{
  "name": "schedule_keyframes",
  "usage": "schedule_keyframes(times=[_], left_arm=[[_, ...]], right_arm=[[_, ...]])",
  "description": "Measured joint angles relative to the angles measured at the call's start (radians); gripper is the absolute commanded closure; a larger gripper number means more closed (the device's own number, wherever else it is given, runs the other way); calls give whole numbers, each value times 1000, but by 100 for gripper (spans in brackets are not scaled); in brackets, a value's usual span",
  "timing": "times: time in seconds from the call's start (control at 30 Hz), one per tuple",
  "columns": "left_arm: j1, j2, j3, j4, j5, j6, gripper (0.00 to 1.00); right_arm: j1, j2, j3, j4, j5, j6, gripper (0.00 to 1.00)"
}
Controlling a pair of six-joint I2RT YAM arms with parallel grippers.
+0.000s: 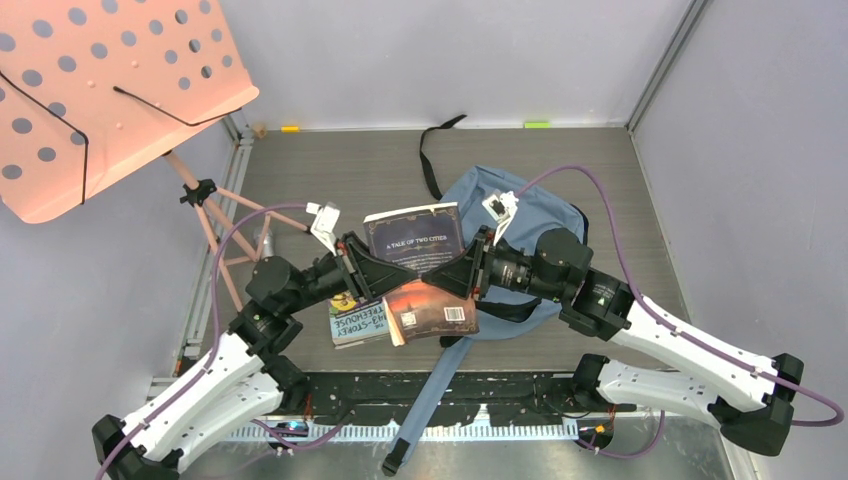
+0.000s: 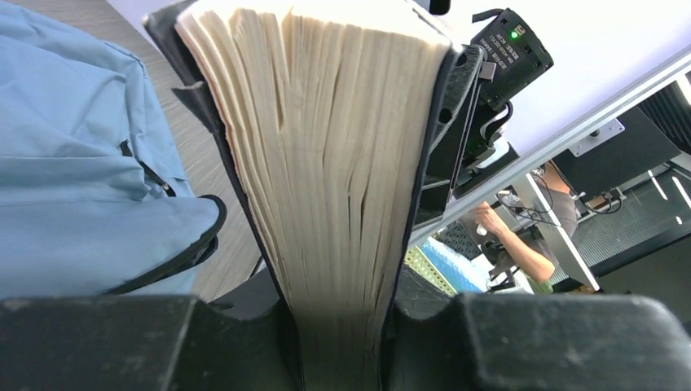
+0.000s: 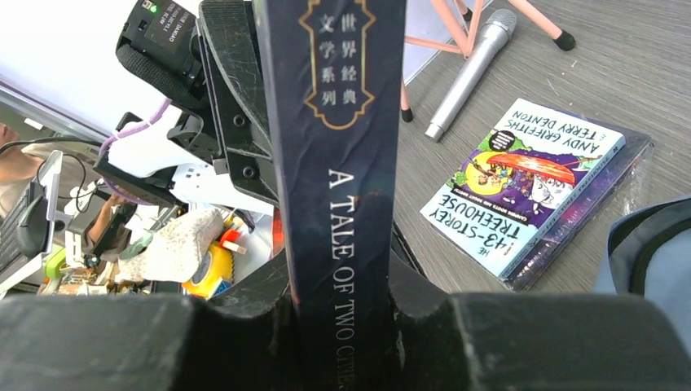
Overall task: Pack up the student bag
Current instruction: Place the book in the student bag.
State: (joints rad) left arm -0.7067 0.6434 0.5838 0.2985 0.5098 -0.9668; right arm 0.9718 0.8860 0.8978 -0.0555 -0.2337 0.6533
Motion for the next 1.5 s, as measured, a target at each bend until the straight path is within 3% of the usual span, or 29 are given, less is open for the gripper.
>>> schedule_keyframes(times=[0.03, 0.07, 0.13, 0.27, 0.37, 0.57, 0.83, 0.97, 1.3, 1.47, 1.5], left_arm=[[0, 2, 0, 1, -1, 2, 100], [0, 2, 0, -4, -5, 7, 100], [-2, -3, 2, -38, -20, 33, 100], [-11, -36, 27, -294, -137, 124, 100], [-11, -42, 37, -472, -267, 176, 100], [-2, -35, 41, -740, -447, 252, 100], [29, -24, 88, -855, -488, 317, 100], [39, -25, 96, -857, -484, 321, 100], [40, -36, 98, -859, -435, 308, 100], [40, -45, 98, -858, -412, 288, 100], [40, -47, 98, -858, -410, 286, 100]], right_arm=[[-2, 0, 0, -3, 2, -2, 62], [-2, 0, 1, -7, 6, -6, 46], [-1, 0, 13, -52, 36, -33, 27], [-25, -3, 62, -220, 190, -136, 9], [-31, -22, 107, -348, 301, -211, 6], [-31, -23, 188, -613, 488, -296, 7], [-31, 188, 204, -862, 542, -352, 17], [-31, 294, 203, -909, 511, -392, 18], [-26, 368, 183, -877, 461, -439, 21], [-26, 438, 167, -840, 477, -444, 44], [-26, 448, 165, -832, 489, -445, 55]])
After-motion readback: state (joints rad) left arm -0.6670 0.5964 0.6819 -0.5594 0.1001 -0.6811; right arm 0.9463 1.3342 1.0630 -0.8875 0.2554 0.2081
